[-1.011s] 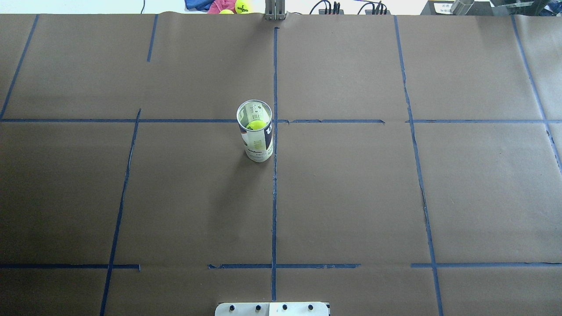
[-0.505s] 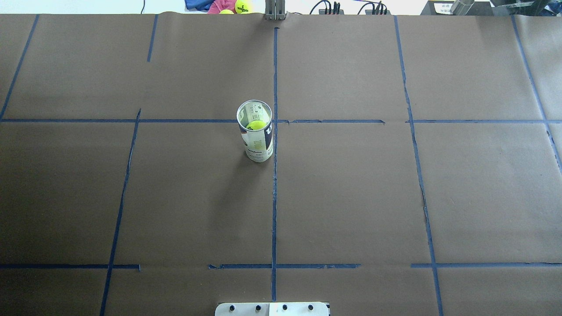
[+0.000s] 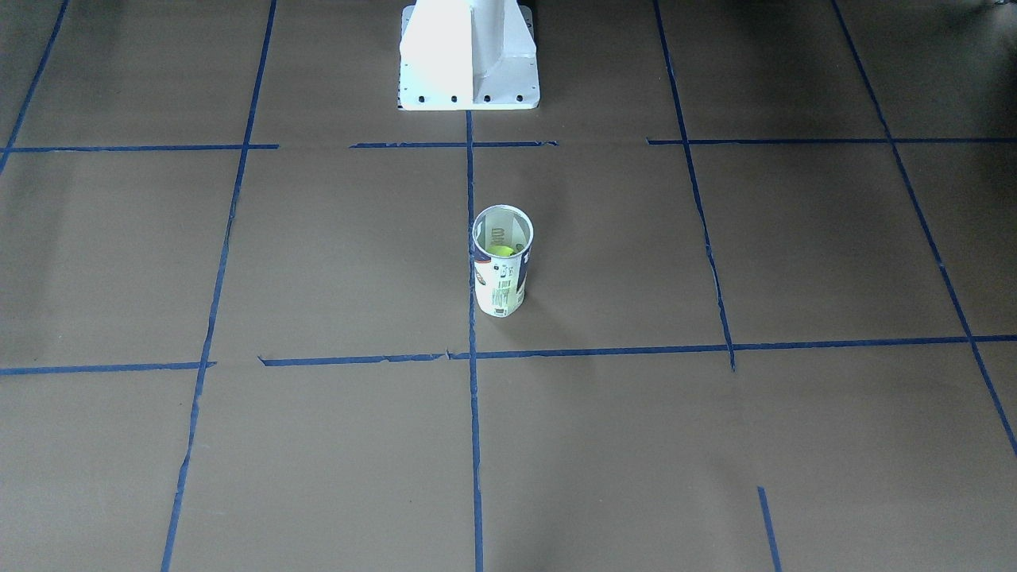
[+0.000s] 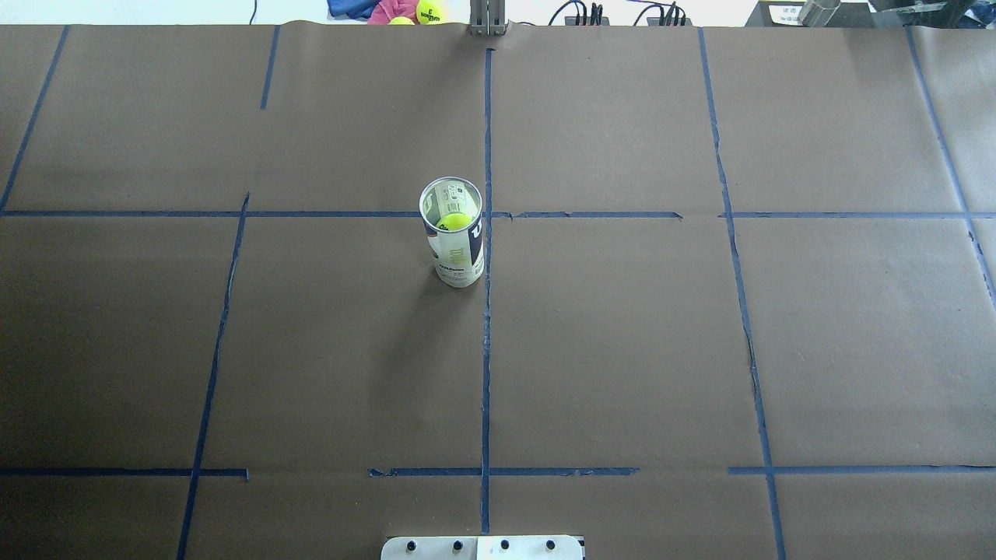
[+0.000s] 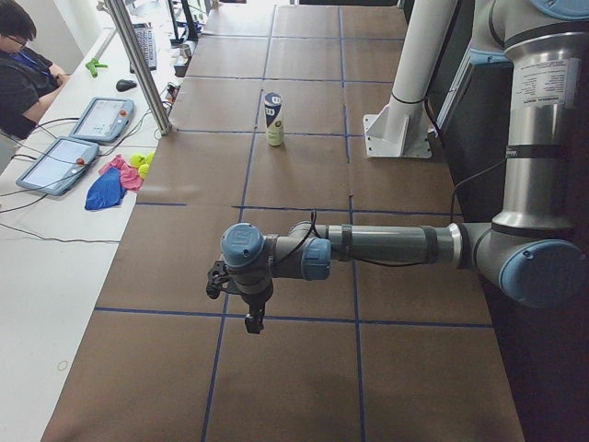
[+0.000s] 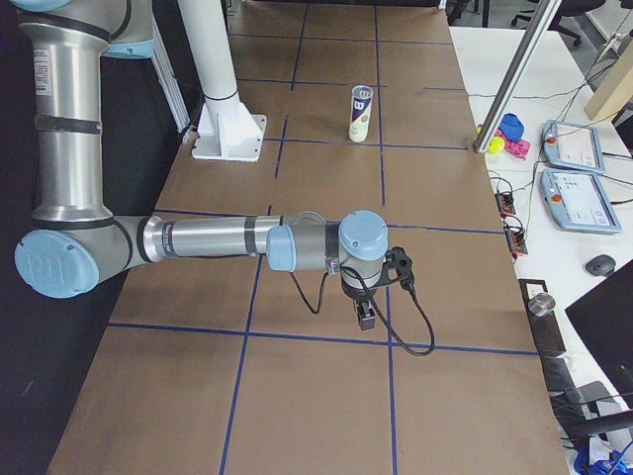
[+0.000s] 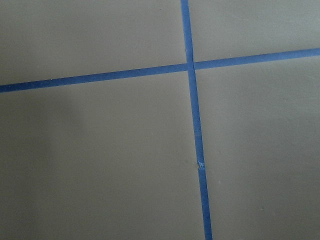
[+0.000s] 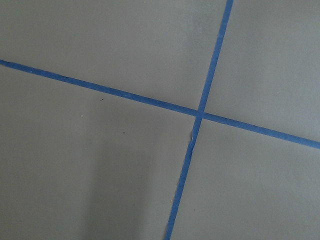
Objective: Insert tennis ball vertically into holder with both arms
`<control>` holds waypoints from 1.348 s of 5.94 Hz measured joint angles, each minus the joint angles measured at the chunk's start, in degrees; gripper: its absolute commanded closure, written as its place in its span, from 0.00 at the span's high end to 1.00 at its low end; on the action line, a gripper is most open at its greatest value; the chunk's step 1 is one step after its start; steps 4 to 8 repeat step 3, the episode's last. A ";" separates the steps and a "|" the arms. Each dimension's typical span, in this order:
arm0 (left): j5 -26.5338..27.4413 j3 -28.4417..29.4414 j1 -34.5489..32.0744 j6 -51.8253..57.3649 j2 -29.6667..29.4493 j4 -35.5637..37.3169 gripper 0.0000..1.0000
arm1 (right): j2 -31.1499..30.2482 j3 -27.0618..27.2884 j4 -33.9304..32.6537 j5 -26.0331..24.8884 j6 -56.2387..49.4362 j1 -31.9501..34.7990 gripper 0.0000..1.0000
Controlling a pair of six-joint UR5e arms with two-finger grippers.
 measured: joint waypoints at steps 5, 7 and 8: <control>0.04 -0.10 0.00 0.02 0.08 -0.02 1.00 | -0.58 0.03 0.09 1.71 -0.07 -0.02 1.00; 0.04 -0.10 0.00 0.02 0.08 -0.02 1.00 | -0.58 0.03 0.09 1.71 -0.07 -0.02 1.00; 0.04 -0.10 0.00 0.02 0.08 -0.02 1.00 | -0.58 0.03 0.09 1.71 -0.07 -0.02 1.00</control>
